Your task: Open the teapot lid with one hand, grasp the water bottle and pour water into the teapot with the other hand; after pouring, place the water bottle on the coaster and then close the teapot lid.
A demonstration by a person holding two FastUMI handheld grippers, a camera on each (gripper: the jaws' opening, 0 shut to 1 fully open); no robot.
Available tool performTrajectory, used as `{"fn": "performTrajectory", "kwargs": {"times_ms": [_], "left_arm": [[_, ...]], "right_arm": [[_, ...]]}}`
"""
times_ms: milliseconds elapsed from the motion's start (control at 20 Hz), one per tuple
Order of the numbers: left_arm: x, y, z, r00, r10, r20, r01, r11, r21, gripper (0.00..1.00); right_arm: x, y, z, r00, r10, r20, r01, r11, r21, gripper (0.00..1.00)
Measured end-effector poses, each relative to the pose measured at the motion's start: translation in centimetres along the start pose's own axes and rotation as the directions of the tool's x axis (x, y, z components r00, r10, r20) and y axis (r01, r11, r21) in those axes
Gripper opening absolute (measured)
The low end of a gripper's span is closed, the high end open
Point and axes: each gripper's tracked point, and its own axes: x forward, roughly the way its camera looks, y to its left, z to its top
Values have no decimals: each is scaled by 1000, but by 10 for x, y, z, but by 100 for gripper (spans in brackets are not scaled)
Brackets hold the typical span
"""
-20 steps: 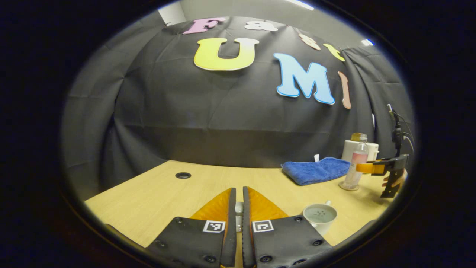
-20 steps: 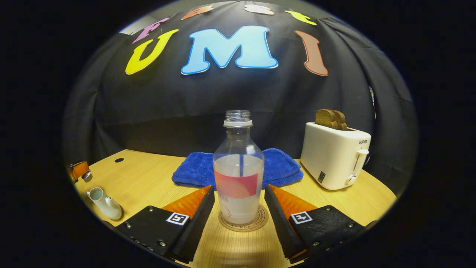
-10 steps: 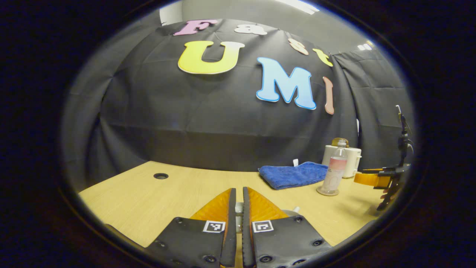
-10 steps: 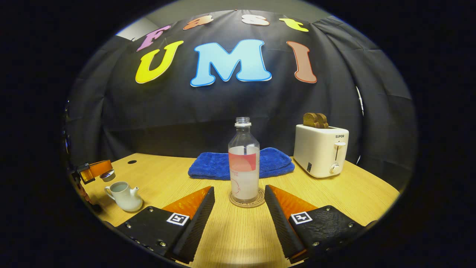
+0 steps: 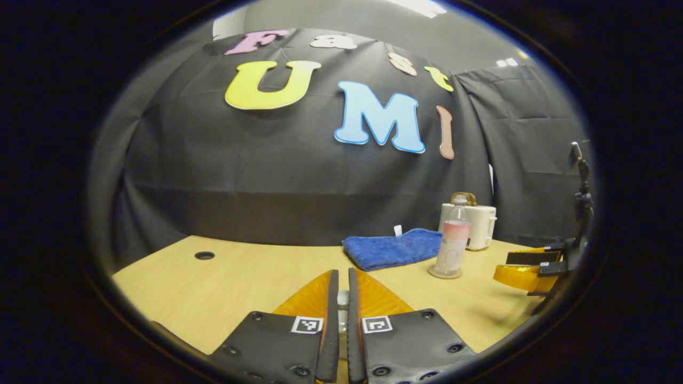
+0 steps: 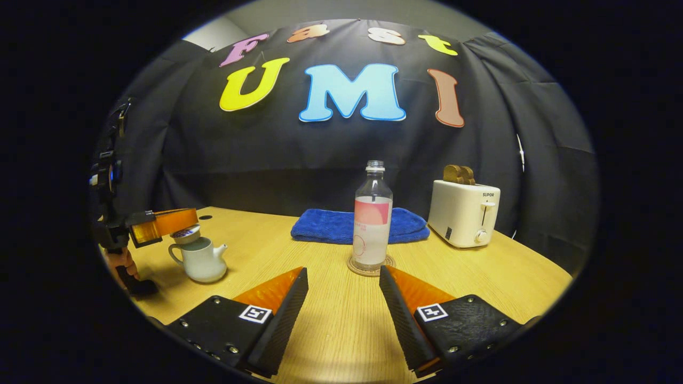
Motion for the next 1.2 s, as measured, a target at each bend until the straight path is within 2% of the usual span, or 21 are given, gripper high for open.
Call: {"fn": "performTrajectory", "kwargs": {"times_ms": [550,950,1200], "left_arm": [[8,-16,-7,999,15,-48,-10,995,101,14],[12,-19,-14,996,37,-76,-29,994,104,13],[8,-16,-10,995,76,-60,-69,992,104,21]], "right_arm": [[-17,2,6,998,-2,64,0,999,35,84],[-17,4,7,998,7,67,-10,999,45,84],[-18,6,9,997,11,75,-13,1000,29,84]]}}
